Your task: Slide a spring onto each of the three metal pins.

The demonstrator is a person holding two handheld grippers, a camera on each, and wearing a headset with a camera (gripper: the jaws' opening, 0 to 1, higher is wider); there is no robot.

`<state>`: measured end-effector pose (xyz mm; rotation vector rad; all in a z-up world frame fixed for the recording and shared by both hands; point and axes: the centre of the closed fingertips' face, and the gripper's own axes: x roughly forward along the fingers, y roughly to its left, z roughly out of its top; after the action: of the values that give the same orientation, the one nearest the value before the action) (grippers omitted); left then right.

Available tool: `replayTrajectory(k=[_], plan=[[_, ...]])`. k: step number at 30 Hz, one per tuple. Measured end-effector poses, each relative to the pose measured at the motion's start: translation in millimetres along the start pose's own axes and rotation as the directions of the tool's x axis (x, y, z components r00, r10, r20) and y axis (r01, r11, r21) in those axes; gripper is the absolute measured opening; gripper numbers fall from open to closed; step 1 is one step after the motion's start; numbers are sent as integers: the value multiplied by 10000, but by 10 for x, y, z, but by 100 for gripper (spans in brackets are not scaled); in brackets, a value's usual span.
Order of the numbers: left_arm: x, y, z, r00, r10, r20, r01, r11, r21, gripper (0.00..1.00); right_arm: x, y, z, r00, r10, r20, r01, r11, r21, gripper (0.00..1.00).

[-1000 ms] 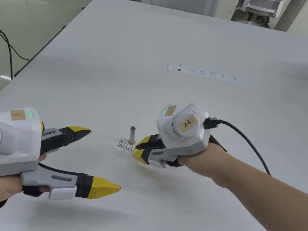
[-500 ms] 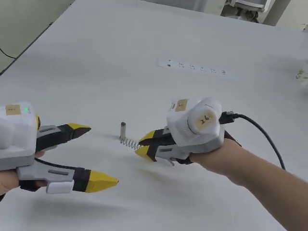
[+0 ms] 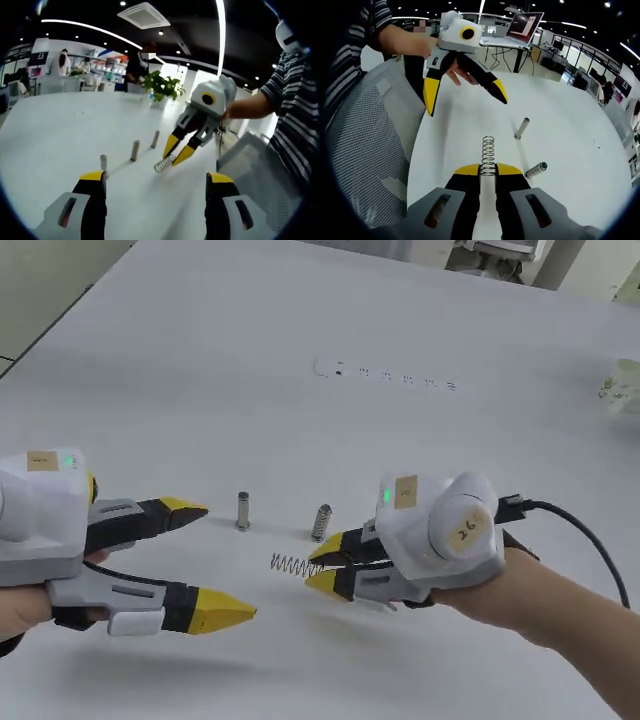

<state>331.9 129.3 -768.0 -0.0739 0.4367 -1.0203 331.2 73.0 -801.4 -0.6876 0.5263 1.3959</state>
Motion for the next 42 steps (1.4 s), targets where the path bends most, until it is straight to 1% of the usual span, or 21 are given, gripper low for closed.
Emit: replayTrajectory(k=[2, 4, 5, 7, 11, 13, 14, 17, 21, 25, 30, 36, 38, 42], plan=[[30, -45, -4, 9998, -178, -23, 178, 9998, 29, 74, -38, 33, 19, 9998, 64, 182, -59, 9997, -249, 8], [63, -90, -17, 9993, -361, -83, 362, 9993, 80, 73, -65, 49, 20, 9998, 86, 204, -79, 9993, -357, 8], [80, -122, -24, 9987, -489, -121, 491, 9987, 135, 71, -88, 68, 35, 9994, 147, 301, -129, 9982, -584, 8], [107, -153, -32, 9980, -611, -178, 614, 9979, 186, 69, -128, 94, 58, 9987, 228, 454, -193, 9970, -753, 8], [183, -251, -13, 9943, -1045, -215, 1053, 9934, 454, 61, -183, 112, 69, 9984, 259, 496, -209, 9950, -979, 8], [228, -301, -17, 9912, -1277, -356, 1300, 9889, 722, 55, -204, 116, 68, 9983, 273, 515, -221, 9949, -985, 8], [254, -330, -18, 9890, -1409, -452, 1447, 9846, 979, 52, -218, 120, 68, 9981, 281, 547, -224, 9946, -1014, 8], [313, -358, 5, 9874, -1528, -422, 1569, 9799, 1229, 45, -250, 133, 78, 9974, 324, 640, -257, 9945, -1018, 8], [374, -387, 65, 9839, -1771, -240, 1787, 9744, 1368, 35, -281, 149, 99, 9968, 350, 716, -275, 9943, -1031, 8], [418, -427, 91, 9790, -2017, -283, 2037, 9667, 1552, 24, -308, 162, 113, 9961, 398, 794, -314, 9940, -1046, 8], [468, -479, 121, 9738, -2260, -265, 2271, 9589, 1700, 17, -325, 173, 117, 9957, 455, 810, -363, 9931, -1113, 8], [507, -539, 126, 9682, -2487, -253, 2492, 9515, 1804, 10, -342, 167, 141, 9950, 458, 890, -356, 9929, -1134, 8], [512, -537, 121, 9683, -2481, -286, 2490, 9502, 1874, 7, -350, 161, 142, 9947, 465, 912, -362, 9931, -1115, 8], [512, -538, 128, 9676, -2513, -255, 2514, 9486, 1924, 4, -359, 163, 144, 9946, 474, 925, -369, 9930, -1121, 8]])
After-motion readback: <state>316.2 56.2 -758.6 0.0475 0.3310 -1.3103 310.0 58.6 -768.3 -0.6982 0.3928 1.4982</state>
